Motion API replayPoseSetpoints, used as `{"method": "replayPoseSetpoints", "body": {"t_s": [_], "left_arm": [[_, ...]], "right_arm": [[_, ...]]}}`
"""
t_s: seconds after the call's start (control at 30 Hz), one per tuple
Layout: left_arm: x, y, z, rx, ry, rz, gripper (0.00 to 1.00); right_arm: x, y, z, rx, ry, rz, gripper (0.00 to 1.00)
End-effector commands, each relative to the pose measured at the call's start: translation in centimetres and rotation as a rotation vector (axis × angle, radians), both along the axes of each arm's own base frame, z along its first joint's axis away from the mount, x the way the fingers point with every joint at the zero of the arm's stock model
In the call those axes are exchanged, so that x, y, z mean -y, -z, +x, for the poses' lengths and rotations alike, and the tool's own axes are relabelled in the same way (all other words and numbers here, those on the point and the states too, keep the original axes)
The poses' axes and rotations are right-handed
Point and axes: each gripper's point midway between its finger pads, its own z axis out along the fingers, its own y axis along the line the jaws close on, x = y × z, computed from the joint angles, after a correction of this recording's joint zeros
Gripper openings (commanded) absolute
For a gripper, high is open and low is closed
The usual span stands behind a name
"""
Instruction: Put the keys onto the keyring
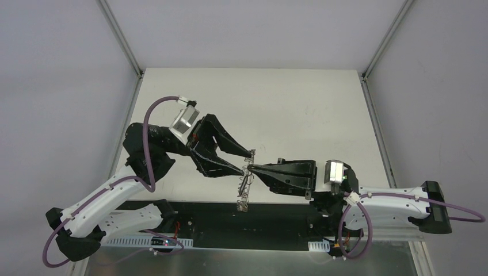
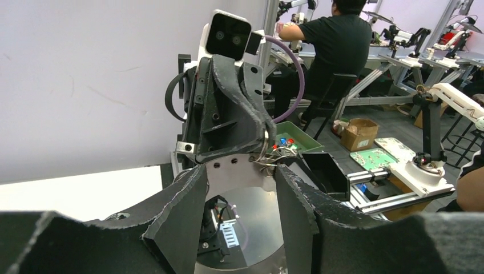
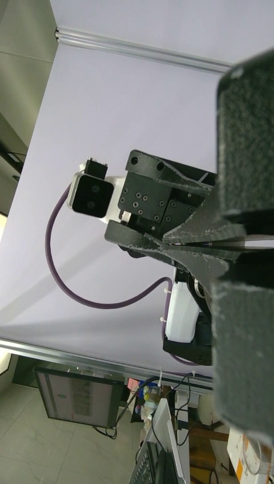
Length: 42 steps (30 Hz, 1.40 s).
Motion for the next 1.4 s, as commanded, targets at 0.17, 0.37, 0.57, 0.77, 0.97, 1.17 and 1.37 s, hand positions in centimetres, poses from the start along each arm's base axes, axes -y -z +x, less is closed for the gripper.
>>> {"method": "replayPoseSetpoints", "body": {"t_s": [0.17, 0.37, 0.57, 0.77, 0.97, 1.17, 1.37], "left_arm": [[-2.0, -1.7, -2.1, 0.112, 0.007, -0.074, 0.47], [-2.0, -1.7, -2.1, 0.114, 0.012, -0.068, 0.47], [-1.7, -1.5, -1.9, 0.106, 0.016, -0.064, 0.47], [-1.6, -1.3, -2.0, 0.110, 0.018, -0.063, 0.46], [-1.7, -1.1, -2.1, 0.111, 0.028, -0.057, 0.42], [-1.7, -1.0, -2.2, 0.113, 0.030, -0.055, 0.36], [-1.5, -1.0, -2.0, 0.108, 0.028, -0.051, 0.23]], "right_arm": [[2.5, -3.7, -0.2, 0.001, -0.001, 0.134, 0.00], [2.2, -3.9, -0.2, 0.004, -0.001, 0.135, 0.00], [1.6, -4.3, 0.0, 0.009, 0.007, 0.141, 0.00], [1.2, -4.4, -0.1, 0.013, 0.004, 0.141, 0.00], [1.1, -4.5, -0.1, 0.017, 0.002, 0.142, 0.00], [0.9, -4.6, -0.3, 0.019, -0.006, 0.140, 0.00], [0.9, -4.6, -0.3, 0.020, -0.011, 0.139, 0.00]]}}
